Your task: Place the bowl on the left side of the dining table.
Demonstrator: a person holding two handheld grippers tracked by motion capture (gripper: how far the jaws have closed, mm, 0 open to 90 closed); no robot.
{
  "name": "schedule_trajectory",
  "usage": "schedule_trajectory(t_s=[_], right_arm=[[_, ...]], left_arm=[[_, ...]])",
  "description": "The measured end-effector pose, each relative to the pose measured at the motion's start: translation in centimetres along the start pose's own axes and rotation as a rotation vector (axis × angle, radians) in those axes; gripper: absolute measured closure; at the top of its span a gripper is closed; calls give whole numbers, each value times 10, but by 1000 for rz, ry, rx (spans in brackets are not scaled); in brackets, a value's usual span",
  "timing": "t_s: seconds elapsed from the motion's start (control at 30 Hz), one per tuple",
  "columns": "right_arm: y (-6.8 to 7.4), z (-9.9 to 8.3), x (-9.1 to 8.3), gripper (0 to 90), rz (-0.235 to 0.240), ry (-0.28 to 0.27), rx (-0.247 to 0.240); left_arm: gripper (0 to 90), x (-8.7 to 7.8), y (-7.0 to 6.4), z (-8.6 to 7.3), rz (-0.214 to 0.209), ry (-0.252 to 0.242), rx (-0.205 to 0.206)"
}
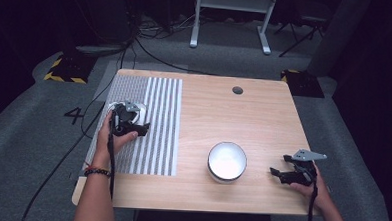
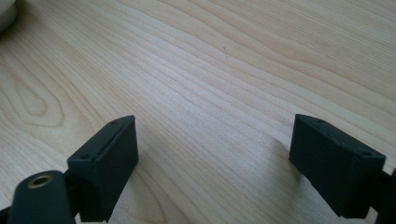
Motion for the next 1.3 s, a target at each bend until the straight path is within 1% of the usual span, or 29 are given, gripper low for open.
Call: schedule_trajectory(t_s=[0.07,0.1,0.13,0.17,0.23,0.3,0.33,0.37,0.4,0.43,0.47,0.5,0.53,0.57,0.6,0.63,0.67,0.73,0.87,0.93,0.97,1.0,1.03,1.07,1.1,1.13,1.17,1.27,1.3], right_arm=[[0,0,0,156,0,0,0],[0,0,0,156,0,0,0],[0,0,0,156,0,0,0],[0,0,0,156,0,0,0],[0,0,0,156,0,0,0],[0,0,0,156,0,0,0],[0,0,0,156,0,0,0],[0,0,0,156,0,0,0],[0,0,0,156,0,0,0],[0,0,0,156,0,0,0],[0,0,0,156,0,0,0],[0,0,0,156,0,0,0],[0,0,0,156,0,0,0],[0,0,0,156,0,0,0],[0,0,0,156,0,0,0],[0,0,0,156,0,0,0],[0,0,0,156,0,0,0],[0,0,0,156,0,0,0],[0,0,0,156,0,0,0],[0,0,0,156,0,1,2],[0,0,0,156,0,0,0],[0,0,0,156,0,0,0],[0,0,0,156,0,0,0],[0,0,0,156,0,0,0],[0,0,0,156,0,0,0],[0,0,0,156,0,0,0],[0,0,0,156,0,0,0],[0,0,0,156,0,0,0],[0,0,0,156,0,0,0]], left_arm=[[159,-2,-1,2,3,-9,12],[159,-2,-4,1,-3,-2,16],[159,-3,-3,2,8,-10,16],[159,-4,-4,1,11,-1,19],[159,-4,-6,2,2,-10,19],[159,-6,-7,2,4,-9,26],[159,-6,-9,3,-5,-13,23],[159,-7,-9,3,0,-13,31],[159,-8,-12,3,-11,-14,25],[159,-8,-12,3,-11,-14,25],[159,-9,-12,3,-10,-20,31],[159,-10,-13,4,3,-24,37],[160,-10,-13,4,3,-24,37],[159,-12,-16,4,-4,-23,49],[160,-13,-17,3,-4,-14,51],[160,-14,-19,4,-10,-21,56],[159,-14,-19,4,-10,-21,56],[159,-17,-23,5,3,-26,74],[159,-19,-26,6,8,-32,88],[160,-21,-30,7,-3,-38,94],[160,-23,-32,7,4,-38,105],[160,-23,-32,7,4,-38,105],[160,-23,-36,7,-11,-37,106],[160,-24,-37,7,-8,-34,117],[159,-25,-39,8,-6,-40,113],[159,-26,-39,8,1,-40,125],[160,-26,-42,8,-11,-38,124],[159,-28,-46,9,-15,-46,142],[159,-29,-50,9,-22,-53,142]])
Point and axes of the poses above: each handheld gripper's, and its own axes: x roughly forward along the jaws, z roughly out of its top, y roughly to its left, the point moved 10 cm from there along x, roughly forward along the jaws, and after that the axes turned 14 degrees about y, right-handed, at the moved point
